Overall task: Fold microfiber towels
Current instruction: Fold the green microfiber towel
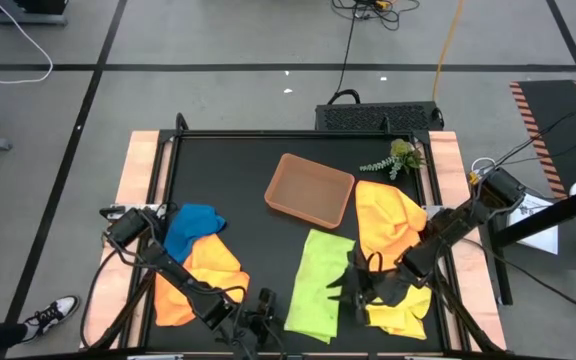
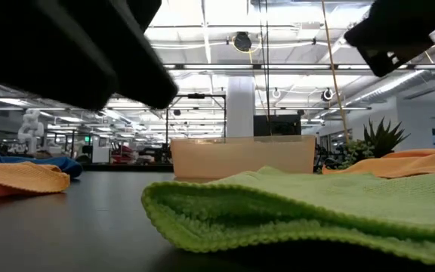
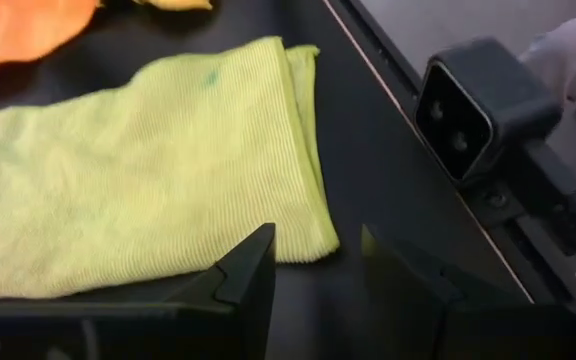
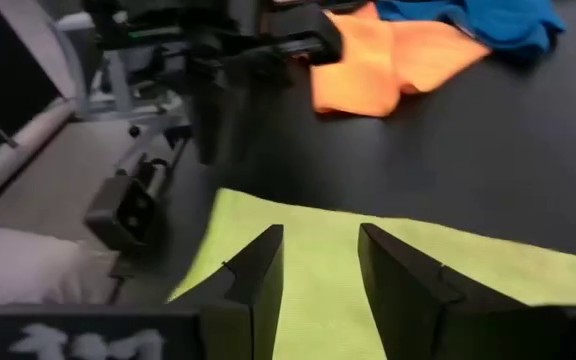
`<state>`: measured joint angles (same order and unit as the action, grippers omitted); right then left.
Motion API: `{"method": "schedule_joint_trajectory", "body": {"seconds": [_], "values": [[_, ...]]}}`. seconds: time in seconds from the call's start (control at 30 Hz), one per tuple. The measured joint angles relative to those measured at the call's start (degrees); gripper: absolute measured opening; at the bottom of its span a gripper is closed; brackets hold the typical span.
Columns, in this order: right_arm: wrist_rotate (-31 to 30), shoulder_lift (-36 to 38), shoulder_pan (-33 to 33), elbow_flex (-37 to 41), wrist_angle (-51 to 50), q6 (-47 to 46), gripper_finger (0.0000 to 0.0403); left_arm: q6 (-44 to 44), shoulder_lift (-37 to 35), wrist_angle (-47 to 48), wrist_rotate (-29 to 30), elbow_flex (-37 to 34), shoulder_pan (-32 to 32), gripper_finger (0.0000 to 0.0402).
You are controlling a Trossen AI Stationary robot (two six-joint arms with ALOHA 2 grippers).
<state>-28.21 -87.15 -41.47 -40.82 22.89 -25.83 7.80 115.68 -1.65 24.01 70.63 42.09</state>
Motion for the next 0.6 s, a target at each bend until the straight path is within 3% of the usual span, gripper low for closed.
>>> {"method": "schedule_joint_trajectory", "body": {"seconds": [0.2, 0.4, 0.6], "values": [[0.41, -3.60, -1.88, 0.00, 6.21, 0.01, 0.0126, -0.34, 0.00, -0.12, -0.02, 0.02, -0.19, 0.0152], [4.93, -9.67, -3.34, -0.47, 16.61, 0.06, 0.0126, -1.79, 0.00, -0.32, -0.07, 0.02, -0.55, 0.0152], [6.03, -14.16, -5.10, -7.81, 13.02, 5.08, 0.0126, -2.08, 0.00, -0.09, -1.98, 0.02, -1.19, 0.0152]]}}
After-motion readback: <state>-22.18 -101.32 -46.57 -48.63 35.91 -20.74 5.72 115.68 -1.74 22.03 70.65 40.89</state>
